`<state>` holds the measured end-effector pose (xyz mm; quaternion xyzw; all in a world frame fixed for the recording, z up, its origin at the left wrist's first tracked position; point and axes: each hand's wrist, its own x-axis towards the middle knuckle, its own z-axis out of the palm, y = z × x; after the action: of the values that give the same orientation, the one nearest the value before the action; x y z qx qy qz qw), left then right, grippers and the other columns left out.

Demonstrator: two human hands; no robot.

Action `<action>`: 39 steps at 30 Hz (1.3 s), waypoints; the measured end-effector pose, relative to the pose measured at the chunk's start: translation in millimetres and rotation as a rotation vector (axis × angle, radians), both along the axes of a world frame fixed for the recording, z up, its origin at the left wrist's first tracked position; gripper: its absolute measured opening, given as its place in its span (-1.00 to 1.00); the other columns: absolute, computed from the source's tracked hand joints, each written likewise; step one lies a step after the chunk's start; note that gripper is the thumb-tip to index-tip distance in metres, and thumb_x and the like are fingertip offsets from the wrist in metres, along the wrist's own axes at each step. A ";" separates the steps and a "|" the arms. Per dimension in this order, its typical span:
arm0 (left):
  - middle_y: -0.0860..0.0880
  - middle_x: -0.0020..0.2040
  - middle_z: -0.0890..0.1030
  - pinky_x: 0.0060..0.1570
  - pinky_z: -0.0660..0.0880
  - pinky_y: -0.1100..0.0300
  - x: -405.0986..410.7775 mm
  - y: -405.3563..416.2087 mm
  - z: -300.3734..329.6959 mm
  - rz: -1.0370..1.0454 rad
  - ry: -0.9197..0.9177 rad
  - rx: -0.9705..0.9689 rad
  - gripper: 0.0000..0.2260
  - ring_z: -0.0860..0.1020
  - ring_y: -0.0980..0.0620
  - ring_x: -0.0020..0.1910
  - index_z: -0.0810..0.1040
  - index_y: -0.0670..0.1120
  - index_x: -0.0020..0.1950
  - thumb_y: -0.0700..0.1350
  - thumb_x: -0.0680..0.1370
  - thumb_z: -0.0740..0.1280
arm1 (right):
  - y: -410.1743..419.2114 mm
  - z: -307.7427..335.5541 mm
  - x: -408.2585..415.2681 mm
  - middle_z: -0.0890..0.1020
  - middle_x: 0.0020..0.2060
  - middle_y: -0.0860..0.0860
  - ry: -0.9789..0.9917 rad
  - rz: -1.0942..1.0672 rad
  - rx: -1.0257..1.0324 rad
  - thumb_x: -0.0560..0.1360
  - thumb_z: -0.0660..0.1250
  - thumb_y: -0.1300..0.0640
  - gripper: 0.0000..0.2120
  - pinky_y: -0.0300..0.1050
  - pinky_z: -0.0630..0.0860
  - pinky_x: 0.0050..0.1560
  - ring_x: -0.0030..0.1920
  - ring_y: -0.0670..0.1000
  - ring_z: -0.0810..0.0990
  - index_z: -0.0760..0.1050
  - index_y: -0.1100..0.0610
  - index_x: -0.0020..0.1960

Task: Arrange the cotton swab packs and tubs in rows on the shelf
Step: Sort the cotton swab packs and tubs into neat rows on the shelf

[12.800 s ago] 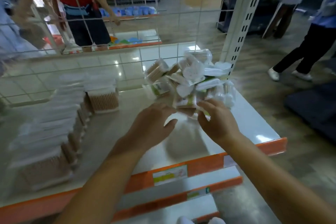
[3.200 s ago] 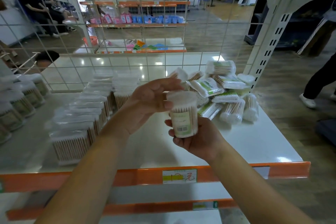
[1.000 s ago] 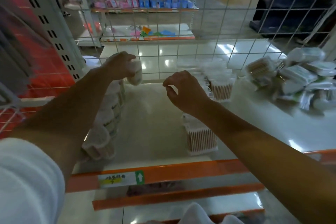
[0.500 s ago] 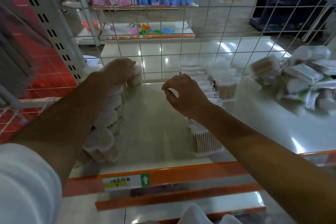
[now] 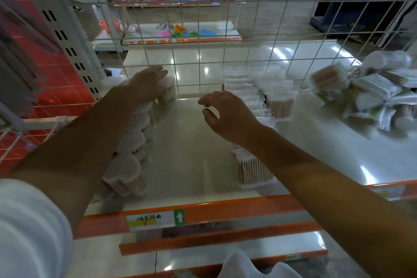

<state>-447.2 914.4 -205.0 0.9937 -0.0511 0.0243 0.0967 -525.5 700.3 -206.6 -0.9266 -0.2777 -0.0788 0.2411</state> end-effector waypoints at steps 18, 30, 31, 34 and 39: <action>-0.13 0.45 0.29 0.37 0.18 0.06 -69.9 -73.2 28.4 -0.177 -0.148 0.100 -0.48 0.24 -0.05 0.43 0.21 -0.14 0.47 -0.04 0.56 0.26 | -56.8 16.9 5.3 0.36 0.39 0.03 -0.021 -0.025 -0.116 0.59 0.14 0.11 -0.57 -0.17 0.19 0.34 0.38 -0.01 0.30 0.24 0.13 0.44; -0.13 0.44 0.31 0.36 0.23 0.04 -85.5 -176.7 17.6 -0.232 -0.108 0.137 -0.49 0.27 -0.07 0.41 0.22 -0.13 0.47 -0.05 0.56 0.26 | -149.2 1.8 16.2 0.36 0.39 0.10 -0.063 -0.007 -0.159 0.58 0.13 0.15 -0.58 -0.22 0.10 0.35 0.40 0.03 0.26 0.27 0.18 0.42; -0.14 0.43 0.32 0.35 0.25 0.03 -85.1 -186.0 16.5 -0.243 -0.117 0.139 -0.49 0.29 -0.09 0.40 0.23 -0.14 0.46 -0.05 0.55 0.27 | -158.1 1.3 16.0 0.35 0.39 0.10 -0.061 -0.007 -0.163 0.58 0.13 0.15 -0.58 -0.22 0.09 0.35 0.40 0.04 0.26 0.26 0.18 0.43; -0.18 0.38 0.38 0.31 0.28 -0.01 -82.0 -211.8 15.7 -0.263 -0.138 0.115 -0.50 0.34 -0.14 0.37 0.30 -0.17 0.43 -0.09 0.52 0.32 | -185.0 -4.4 17.5 0.27 0.44 0.09 -0.040 -0.031 -0.171 0.58 0.13 0.15 -0.55 -0.16 0.03 0.42 0.45 0.03 0.17 0.20 0.15 0.46; -0.10 0.43 0.32 0.35 0.21 0.07 -74.7 -261.0 14.4 -0.271 -0.112 0.100 -0.49 0.27 -0.06 0.40 0.25 -0.10 0.46 -0.03 0.54 0.28 | -228.5 -15.2 22.0 0.27 0.44 0.09 -0.012 -0.070 -0.168 0.59 0.13 0.14 -0.55 -0.12 0.03 0.44 0.46 0.04 0.16 0.20 0.15 0.46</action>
<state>-521.9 653.4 -190.6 0.9784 -0.1914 0.0638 0.0462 -503.5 471.8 -221.8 -0.9522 -0.2523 -0.0693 0.1577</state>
